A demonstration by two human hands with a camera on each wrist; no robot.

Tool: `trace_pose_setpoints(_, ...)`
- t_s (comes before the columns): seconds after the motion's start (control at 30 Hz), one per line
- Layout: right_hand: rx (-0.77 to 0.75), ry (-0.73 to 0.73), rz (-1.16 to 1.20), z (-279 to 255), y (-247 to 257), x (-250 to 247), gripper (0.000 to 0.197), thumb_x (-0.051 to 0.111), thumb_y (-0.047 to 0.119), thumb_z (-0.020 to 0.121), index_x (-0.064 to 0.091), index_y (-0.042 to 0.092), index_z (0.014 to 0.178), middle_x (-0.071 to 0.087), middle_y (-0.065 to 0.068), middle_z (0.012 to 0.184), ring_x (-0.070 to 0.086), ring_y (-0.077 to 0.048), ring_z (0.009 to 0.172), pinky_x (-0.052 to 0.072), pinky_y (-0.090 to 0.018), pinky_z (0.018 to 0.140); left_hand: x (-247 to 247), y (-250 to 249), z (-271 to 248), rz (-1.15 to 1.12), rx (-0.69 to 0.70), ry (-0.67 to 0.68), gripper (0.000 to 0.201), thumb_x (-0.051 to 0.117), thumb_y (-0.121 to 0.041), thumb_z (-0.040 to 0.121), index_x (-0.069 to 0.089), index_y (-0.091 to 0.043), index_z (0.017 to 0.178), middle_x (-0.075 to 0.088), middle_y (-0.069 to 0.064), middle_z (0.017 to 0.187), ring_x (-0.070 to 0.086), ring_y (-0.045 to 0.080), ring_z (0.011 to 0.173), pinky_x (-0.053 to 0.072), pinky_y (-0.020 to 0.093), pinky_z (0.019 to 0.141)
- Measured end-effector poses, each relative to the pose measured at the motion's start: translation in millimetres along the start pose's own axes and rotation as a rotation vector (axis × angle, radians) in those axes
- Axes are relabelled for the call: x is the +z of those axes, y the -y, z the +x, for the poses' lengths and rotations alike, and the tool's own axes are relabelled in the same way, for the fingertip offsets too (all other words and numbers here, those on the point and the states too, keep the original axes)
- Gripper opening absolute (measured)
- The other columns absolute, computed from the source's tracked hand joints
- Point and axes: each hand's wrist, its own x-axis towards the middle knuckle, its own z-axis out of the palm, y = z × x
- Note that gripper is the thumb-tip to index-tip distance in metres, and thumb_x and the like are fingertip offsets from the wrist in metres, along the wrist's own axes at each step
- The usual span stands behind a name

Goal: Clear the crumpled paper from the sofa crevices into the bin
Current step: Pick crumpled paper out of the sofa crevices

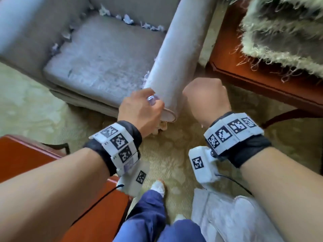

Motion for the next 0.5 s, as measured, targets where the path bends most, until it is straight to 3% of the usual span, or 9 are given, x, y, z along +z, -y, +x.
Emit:
trace_pose_setpoints(0.1,-0.042,0.1,-0.031,29,37,33,0.027,0.053,0.028,0.086,0.068,0.006,0.08,0.068,-0.01,0.08,0.061,-0.032,0.081,0.053,-0.044,0.077,-24,33,17,-0.015,-0.159,-0.039,0.017,0.054,-0.03,0.087,0.058,-0.018,0.075,0.055,-0.001,0.068,0.053,0.029,0.077,0.033,0.029,0.065)
trace_pose_setpoints(0.23,-0.073,0.203,-0.087,60,64,68,0.025,0.055,0.028,0.086,0.069,0.007,0.083,0.069,-0.011,0.089,0.06,-0.035,0.089,0.051,-0.042,0.083,-38,60,41,-0.046,-0.324,-0.047,0.026,0.053,-0.032,0.086,0.048,-0.011,0.071,0.05,0.005,0.065,0.05,0.035,0.075,0.033,0.031,0.064)
trace_pose_setpoints(0.5,-0.082,0.347,-0.101,170,81,106,0.022,0.052,0.024,0.083,0.069,0.011,0.081,0.069,-0.004,0.085,0.059,-0.027,0.085,0.047,-0.03,0.075,-36,75,136,-0.029,-0.499,-0.085,0.031,0.054,-0.03,0.088,0.047,-0.007,0.07,0.048,0.006,0.064,0.048,0.034,0.073,0.034,0.031,0.065)
